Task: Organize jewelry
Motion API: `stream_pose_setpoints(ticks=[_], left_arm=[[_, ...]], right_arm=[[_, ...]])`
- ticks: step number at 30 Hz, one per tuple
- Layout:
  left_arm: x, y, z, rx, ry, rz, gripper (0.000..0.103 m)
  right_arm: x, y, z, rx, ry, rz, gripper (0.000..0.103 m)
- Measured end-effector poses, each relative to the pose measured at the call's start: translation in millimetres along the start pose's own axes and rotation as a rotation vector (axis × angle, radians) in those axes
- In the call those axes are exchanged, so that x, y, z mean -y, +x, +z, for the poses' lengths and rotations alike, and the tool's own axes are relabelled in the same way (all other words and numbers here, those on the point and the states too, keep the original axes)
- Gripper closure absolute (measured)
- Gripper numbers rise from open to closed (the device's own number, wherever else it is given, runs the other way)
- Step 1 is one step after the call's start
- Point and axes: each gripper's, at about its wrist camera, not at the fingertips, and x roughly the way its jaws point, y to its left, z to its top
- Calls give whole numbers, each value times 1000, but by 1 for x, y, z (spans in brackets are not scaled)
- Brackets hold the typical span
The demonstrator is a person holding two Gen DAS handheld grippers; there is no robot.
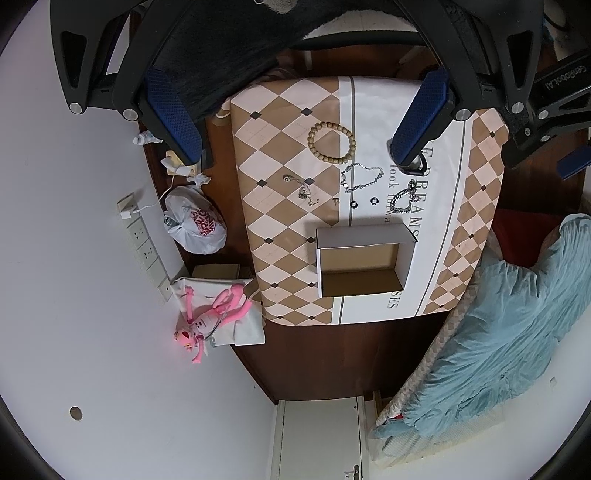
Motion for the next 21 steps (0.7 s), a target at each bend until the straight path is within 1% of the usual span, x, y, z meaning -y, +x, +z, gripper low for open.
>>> stream_pose_setpoints(ticks=[21], left_arm=[[-2, -11, 5, 15, 1, 0, 0]], right_arm=[[0, -4, -2, 15, -5, 6, 0]])
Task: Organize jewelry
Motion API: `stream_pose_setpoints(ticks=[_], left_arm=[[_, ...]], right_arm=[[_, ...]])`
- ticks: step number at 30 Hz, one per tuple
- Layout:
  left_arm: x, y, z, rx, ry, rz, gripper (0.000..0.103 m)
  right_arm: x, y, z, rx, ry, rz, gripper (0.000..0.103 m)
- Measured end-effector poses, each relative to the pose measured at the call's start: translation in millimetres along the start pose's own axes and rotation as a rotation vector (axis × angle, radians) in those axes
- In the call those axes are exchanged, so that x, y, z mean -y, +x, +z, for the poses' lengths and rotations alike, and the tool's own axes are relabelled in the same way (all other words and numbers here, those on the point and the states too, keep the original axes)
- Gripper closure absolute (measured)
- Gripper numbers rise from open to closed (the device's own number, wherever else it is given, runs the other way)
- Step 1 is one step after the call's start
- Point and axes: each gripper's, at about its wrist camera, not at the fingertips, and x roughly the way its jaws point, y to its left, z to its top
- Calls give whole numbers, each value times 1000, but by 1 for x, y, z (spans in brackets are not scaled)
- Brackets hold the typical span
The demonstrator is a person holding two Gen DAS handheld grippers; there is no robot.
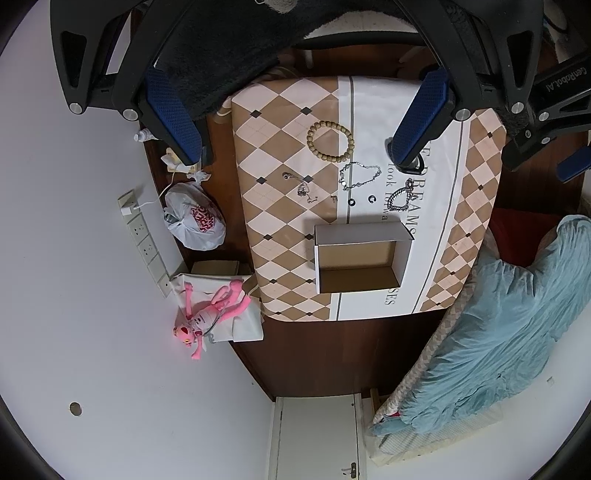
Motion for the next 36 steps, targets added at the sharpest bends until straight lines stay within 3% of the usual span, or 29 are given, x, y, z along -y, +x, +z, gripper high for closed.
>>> stream_pose_setpoints(ticks=[25, 31, 36], left_arm=[[0, -2, 1, -4, -3, -10, 0], [-5, 35, 9, 10, -6, 34, 0], [-16, 89, 8, -44, 2, 110, 0]], right_arm=[[1, -5, 0, 9, 13, 7, 0], [15, 33, 7, -58, 65, 18, 0], [19, 102, 2, -167, 65, -4, 0]])
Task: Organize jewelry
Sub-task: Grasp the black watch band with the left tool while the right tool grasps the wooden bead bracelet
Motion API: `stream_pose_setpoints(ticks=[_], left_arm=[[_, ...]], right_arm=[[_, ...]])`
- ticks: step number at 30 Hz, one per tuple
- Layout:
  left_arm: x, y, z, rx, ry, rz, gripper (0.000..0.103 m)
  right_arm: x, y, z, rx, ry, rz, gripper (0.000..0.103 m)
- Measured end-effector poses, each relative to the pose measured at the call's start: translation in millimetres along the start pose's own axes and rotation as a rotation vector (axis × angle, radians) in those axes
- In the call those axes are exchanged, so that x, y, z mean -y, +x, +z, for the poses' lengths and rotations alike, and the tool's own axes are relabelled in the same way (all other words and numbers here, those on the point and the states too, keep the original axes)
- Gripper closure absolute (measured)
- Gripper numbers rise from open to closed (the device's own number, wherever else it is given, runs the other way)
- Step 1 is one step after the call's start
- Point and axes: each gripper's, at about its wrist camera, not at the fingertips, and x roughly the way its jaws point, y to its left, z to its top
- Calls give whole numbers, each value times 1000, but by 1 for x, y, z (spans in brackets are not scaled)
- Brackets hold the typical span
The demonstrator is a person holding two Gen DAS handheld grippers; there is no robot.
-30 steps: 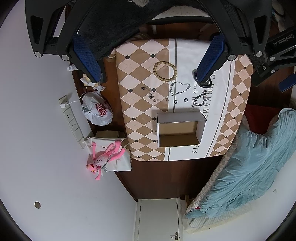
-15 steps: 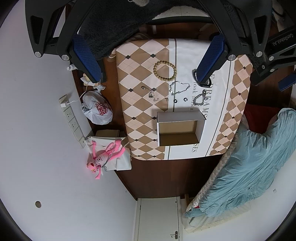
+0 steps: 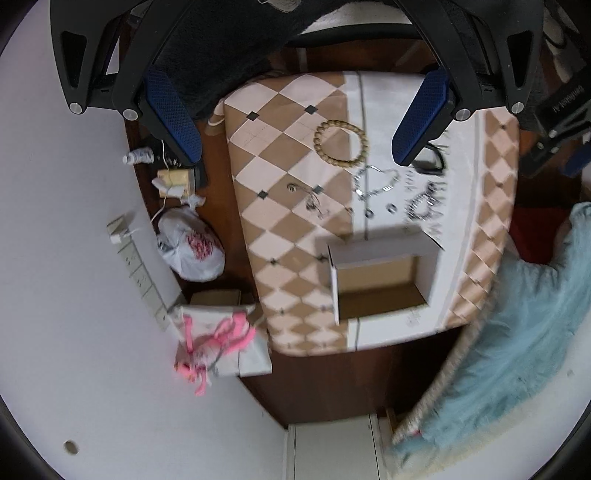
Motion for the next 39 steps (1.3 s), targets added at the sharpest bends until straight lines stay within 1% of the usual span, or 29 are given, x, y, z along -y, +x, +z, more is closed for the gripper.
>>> stream_pose_setpoints(ticks=[3, 7, 10, 14, 18, 22, 23, 24, 25, 26, 27, 29, 30, 32, 33, 36, 37, 38, 39], left_arm=[[1, 35, -6, -52, 19, 39, 0], [3, 77, -21, -117, 36, 64, 0], [4, 100, -30, -159, 37, 68, 1], [4, 125, -38, -213, 18, 33, 1], [9, 136, -39, -229, 5, -5, 2], [17, 139, -35, -222, 6, -48, 3], [20, 141, -34, -224, 6, -64, 8], [22, 143, -33, -228, 6, -71, 15], [24, 145, -33, -239, 9, -81, 31], [25, 149, -31, -250, 8, -89, 43], [26, 152, -31, -264, 1, -102, 50], [27, 158, -32, -280, -9, -119, 72], [28, 160, -32, -287, -9, -122, 76], [30, 163, -32, -294, -6, -124, 86], [31, 163, -33, -295, -4, -123, 88], [33, 161, -35, -279, 9, -113, 92], [33, 160, -35, -273, 13, -109, 94], [31, 161, -36, -268, 15, -106, 95], [31, 160, -37, -263, 17, -106, 95]], right_arm=[[-3, 45, -4, -76, -7, -11, 0], [-4, 102, -17, -168, -9, -18, 0], [-4, 136, -30, -229, 4, -15, 2], [-4, 160, -40, -271, 27, -2, 6], [-8, 173, -44, -288, 32, 9, 9], [-14, 182, -46, -304, 29, 28, 22], [-14, 184, -45, -309, 32, 35, 26], [-13, 188, -45, -314, 33, 41, 28], [-14, 189, -45, -321, 33, 48, 33], [-15, 190, -46, -330, 34, 56, 39], [-15, 191, -45, -321, 29, 47, 39], [-17, 193, -46, -309, 13, 33, 42], [-18, 193, -47, -304, 7, 29, 43], [-20, 192, -49, -287, -2, 31, 46], [-21, 190, -51, -278, -9, 32, 47], [-23, 186, -53, -259, -19, 35, 54], [-26, 183, -55, -255, -22, 35, 57], [-27, 182, -55, -246, -28, 36, 62], [-29, 181, -55, -243, -30, 36, 64]])
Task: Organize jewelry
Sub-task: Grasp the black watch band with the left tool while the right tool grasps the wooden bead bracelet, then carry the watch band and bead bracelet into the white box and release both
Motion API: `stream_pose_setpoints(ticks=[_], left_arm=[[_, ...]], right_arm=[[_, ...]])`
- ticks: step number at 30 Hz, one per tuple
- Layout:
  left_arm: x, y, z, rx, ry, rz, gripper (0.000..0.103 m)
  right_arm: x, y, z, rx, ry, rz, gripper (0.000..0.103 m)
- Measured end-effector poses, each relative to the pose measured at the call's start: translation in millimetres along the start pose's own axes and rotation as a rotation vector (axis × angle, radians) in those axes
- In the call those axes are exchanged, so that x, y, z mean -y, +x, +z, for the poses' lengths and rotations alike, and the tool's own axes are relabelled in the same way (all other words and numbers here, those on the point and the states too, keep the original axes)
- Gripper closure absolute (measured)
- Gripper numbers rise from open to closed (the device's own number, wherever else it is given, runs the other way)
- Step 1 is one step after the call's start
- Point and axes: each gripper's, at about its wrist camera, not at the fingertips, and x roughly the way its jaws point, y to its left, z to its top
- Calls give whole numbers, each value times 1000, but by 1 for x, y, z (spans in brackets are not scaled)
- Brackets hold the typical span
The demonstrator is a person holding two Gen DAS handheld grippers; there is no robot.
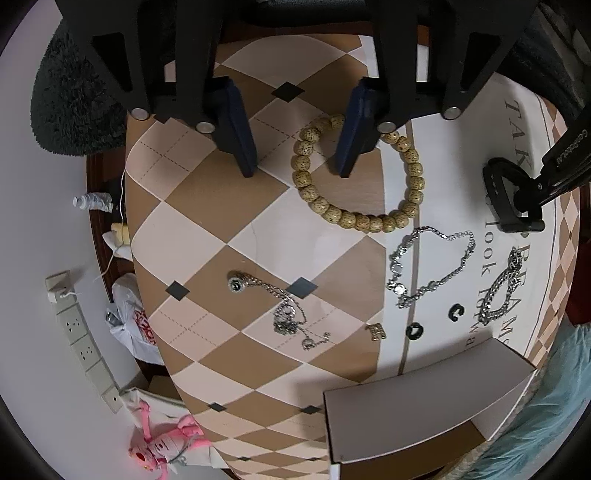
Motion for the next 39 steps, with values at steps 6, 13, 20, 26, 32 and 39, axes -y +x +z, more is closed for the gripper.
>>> stream_pose_setpoints(ticks=[6, 13, 20, 26, 32, 39], left_arm=[[-3, 5, -1, 12, 1, 3, 99], [-13, -14, -1, 25, -11, -31, 100], [-16, -43, -3, 76, 16, -65, 100], [-29, -59, -4, 103, 5, -112, 100], [-35, -45, 5, 59, -98, -129, 90], [-31, -13, -4, 8, -97, -112, 30]], right_arm=[[-11, -5, 0, 15, -11, 5, 94], [-5, -26, 1, 54, 32, 116, 94], [-6, -66, 5, 129, 30, 228, 94], [-8, -94, 22, 179, 4, 253, 94], [-7, -98, 28, 198, 2, 242, 94], [2, -80, 19, 173, 32, 226, 94]])
